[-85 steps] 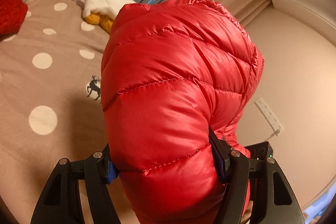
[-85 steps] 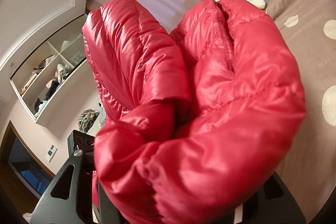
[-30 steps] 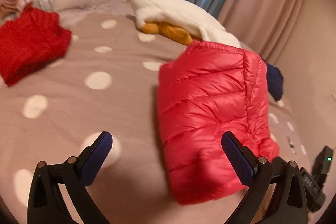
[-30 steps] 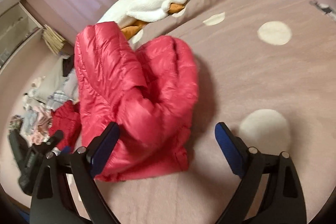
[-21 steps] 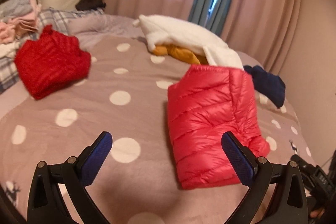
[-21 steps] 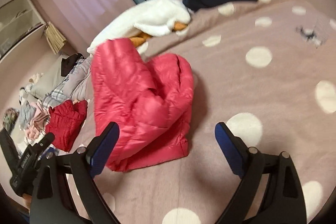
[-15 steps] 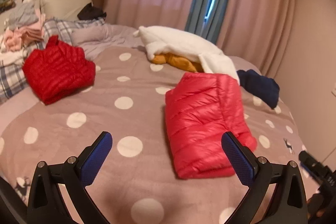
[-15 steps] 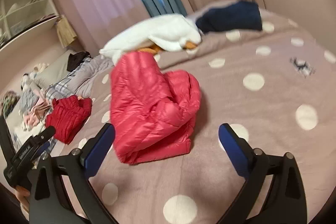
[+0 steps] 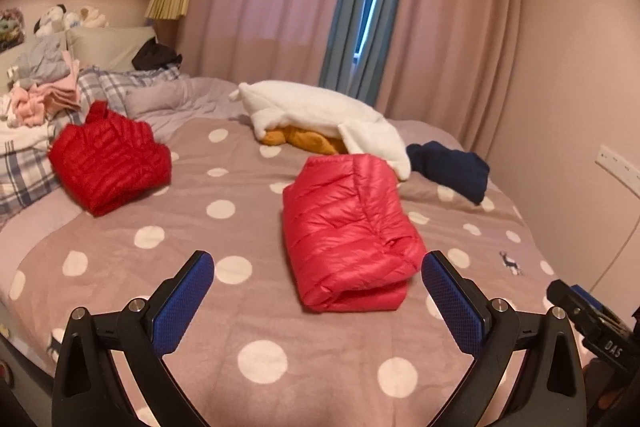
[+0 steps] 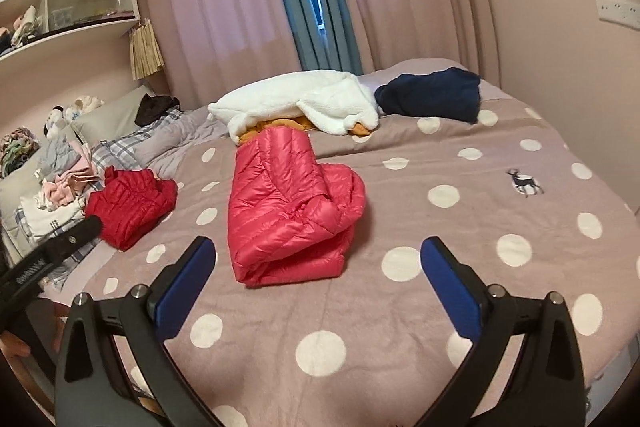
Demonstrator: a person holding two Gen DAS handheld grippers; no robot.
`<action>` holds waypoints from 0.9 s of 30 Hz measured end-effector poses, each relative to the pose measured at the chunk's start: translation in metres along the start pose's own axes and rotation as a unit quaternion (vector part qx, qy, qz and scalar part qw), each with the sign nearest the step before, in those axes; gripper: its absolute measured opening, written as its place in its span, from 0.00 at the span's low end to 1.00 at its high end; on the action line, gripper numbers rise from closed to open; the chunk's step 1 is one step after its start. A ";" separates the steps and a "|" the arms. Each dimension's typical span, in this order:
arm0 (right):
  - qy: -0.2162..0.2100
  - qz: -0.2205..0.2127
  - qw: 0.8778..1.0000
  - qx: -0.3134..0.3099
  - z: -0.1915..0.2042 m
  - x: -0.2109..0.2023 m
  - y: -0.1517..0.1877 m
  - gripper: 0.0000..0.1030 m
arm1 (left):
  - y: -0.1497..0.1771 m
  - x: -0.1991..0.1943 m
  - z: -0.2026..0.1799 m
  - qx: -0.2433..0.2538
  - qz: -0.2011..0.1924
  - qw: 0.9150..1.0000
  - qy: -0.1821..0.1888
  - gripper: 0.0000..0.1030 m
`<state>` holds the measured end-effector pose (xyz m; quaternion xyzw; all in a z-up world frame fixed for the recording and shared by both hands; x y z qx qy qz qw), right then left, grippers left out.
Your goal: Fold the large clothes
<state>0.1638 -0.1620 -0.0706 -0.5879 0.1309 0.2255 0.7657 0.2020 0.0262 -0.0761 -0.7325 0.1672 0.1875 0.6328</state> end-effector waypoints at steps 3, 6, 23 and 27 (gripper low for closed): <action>0.010 -0.005 1.000 0.002 0.001 -0.011 0.002 0.99 | -0.001 -0.009 -0.005 0.011 -0.009 1.000 0.000 1.00; 0.023 -0.011 1.000 -0.004 0.004 -0.020 0.001 0.99 | -0.003 -0.017 -0.007 0.011 -0.018 1.000 0.004 1.00; 0.024 -0.036 0.999 -0.025 0.028 -0.058 -0.008 0.99 | -0.010 -0.033 -0.010 -0.001 -0.028 0.999 0.020 1.00; 0.029 -0.040 0.998 -0.034 0.032 -0.063 -0.008 0.99 | -0.009 -0.034 -0.016 0.012 -0.033 0.999 0.020 1.00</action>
Point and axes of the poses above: each gripper's, at about its wrist camera, not at the fingertips, and x roughly the way its jaws point, z to its left, y to its underside, the point moved 6 cm from there along x, roughly the way its jaws point, and after that the axes turned 9 degrees about -y, right-handed, at the moved point
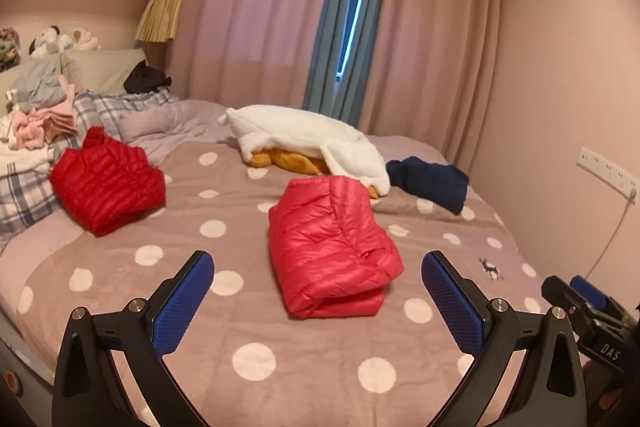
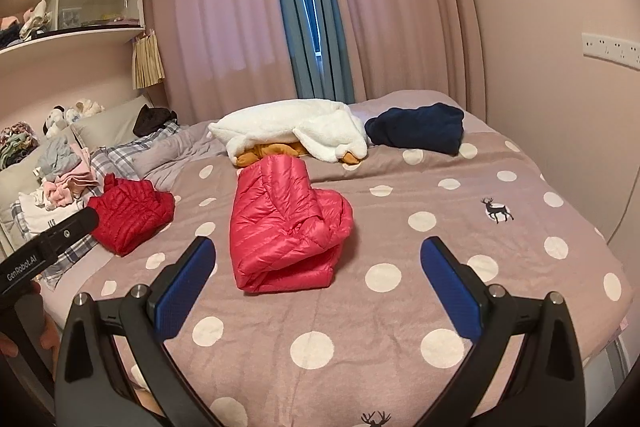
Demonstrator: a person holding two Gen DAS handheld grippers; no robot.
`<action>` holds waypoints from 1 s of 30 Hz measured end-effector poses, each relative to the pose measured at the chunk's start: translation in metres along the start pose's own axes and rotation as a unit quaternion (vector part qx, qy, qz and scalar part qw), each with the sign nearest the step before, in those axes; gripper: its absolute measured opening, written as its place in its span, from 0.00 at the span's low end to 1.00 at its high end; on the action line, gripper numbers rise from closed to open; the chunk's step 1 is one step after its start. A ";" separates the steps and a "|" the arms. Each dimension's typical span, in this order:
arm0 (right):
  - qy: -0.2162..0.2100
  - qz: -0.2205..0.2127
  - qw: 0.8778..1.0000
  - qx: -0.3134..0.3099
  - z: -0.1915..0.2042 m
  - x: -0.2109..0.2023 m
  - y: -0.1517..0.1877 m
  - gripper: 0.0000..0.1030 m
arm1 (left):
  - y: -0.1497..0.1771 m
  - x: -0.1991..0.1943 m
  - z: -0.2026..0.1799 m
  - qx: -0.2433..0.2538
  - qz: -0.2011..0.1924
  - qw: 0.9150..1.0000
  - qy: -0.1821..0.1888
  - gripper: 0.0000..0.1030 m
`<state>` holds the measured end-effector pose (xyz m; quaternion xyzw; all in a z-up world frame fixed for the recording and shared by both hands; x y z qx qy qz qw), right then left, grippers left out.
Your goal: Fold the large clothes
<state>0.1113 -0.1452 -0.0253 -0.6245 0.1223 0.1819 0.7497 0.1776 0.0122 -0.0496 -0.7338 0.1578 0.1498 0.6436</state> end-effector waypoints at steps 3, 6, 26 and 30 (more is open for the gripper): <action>0.004 0.000 1.000 0.000 0.000 0.000 0.000 0.99 | 0.000 -0.002 -0.002 0.000 -0.004 1.000 -0.001 1.00; 0.010 0.006 1.000 0.006 -0.003 0.003 0.002 0.99 | 0.000 -0.002 -0.003 0.000 -0.003 1.000 -0.001 1.00; 0.039 0.046 0.997 0.037 -0.022 0.023 0.015 0.99 | 0.005 0.011 -0.006 0.028 0.011 1.000 -0.003 1.00; 0.043 0.055 0.997 0.039 -0.026 0.027 0.017 0.99 | 0.005 0.012 -0.009 0.033 0.009 0.999 -0.001 1.00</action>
Point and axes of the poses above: each gripper's, at about its wrist camera, not at the fingertips, and x roughly the way its jaws point, z to its left, y to its underside, the point moved 6 cm from there along x, roughly the way its jaws point, and after that the axes turned 9 degrees about -y, right-handed, at the moved point
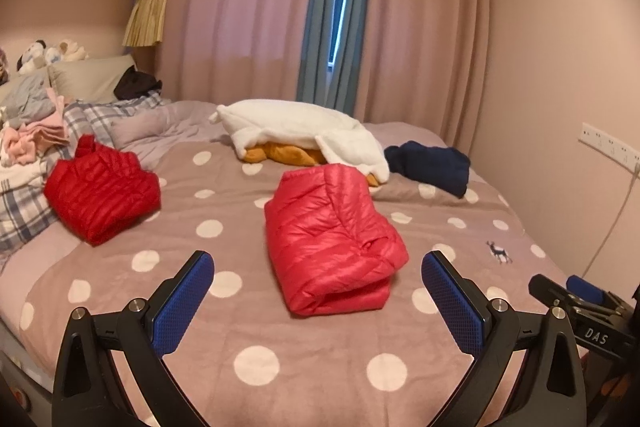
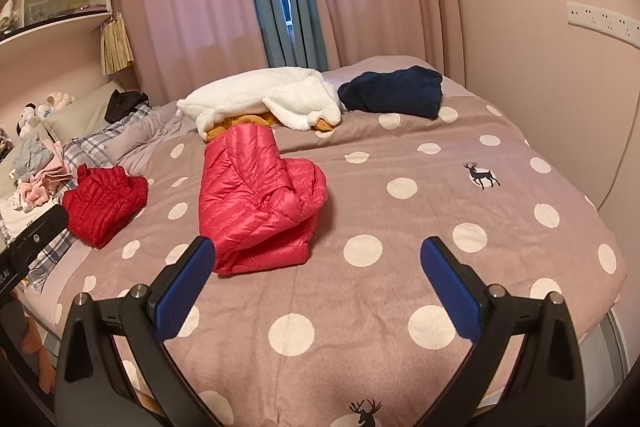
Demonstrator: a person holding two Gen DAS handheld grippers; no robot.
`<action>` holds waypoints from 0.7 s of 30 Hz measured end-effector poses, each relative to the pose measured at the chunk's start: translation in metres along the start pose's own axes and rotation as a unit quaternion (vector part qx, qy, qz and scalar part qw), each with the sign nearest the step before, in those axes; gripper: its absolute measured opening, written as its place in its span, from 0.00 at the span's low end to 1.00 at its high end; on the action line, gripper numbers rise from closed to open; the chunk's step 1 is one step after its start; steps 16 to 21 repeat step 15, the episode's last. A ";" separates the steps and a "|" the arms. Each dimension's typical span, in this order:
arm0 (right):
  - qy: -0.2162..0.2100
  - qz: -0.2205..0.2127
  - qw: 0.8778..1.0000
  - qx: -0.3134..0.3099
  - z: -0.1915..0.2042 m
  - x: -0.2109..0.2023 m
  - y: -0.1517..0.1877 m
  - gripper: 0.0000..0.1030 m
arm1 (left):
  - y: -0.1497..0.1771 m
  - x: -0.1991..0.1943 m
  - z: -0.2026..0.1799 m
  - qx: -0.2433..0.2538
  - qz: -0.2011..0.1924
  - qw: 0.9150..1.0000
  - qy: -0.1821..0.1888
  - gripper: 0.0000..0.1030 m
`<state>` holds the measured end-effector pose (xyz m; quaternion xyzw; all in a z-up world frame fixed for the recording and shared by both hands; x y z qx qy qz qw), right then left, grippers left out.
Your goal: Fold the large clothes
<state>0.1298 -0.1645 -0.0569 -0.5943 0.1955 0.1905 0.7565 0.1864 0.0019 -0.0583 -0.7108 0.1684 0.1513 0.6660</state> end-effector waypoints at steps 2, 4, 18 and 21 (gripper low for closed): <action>0.004 0.004 1.000 0.002 -0.002 0.002 0.000 0.99 | -0.001 0.001 -0.001 0.000 -0.003 1.000 0.008 1.00; 0.008 0.007 1.000 0.004 -0.005 0.005 0.000 0.99 | -0.002 0.002 -0.002 0.000 -0.002 1.000 0.006 1.00; 0.025 0.020 0.999 0.021 -0.019 0.016 0.000 0.99 | -0.001 0.019 -0.015 0.028 0.009 0.999 0.018 1.00; 0.025 0.020 0.999 0.021 -0.019 0.016 0.000 0.99 | -0.001 0.019 -0.015 0.028 0.009 0.999 0.018 1.00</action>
Point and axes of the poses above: each gripper's, at about its wrist camera, not at the fingertips, and x roughly the way its jaws point, z to its left, y to its underside, the point moved 6 cm from there along x, roughly the way its jaws point, and after that the axes turned 9 degrees about -y, right-handed, at the moved point
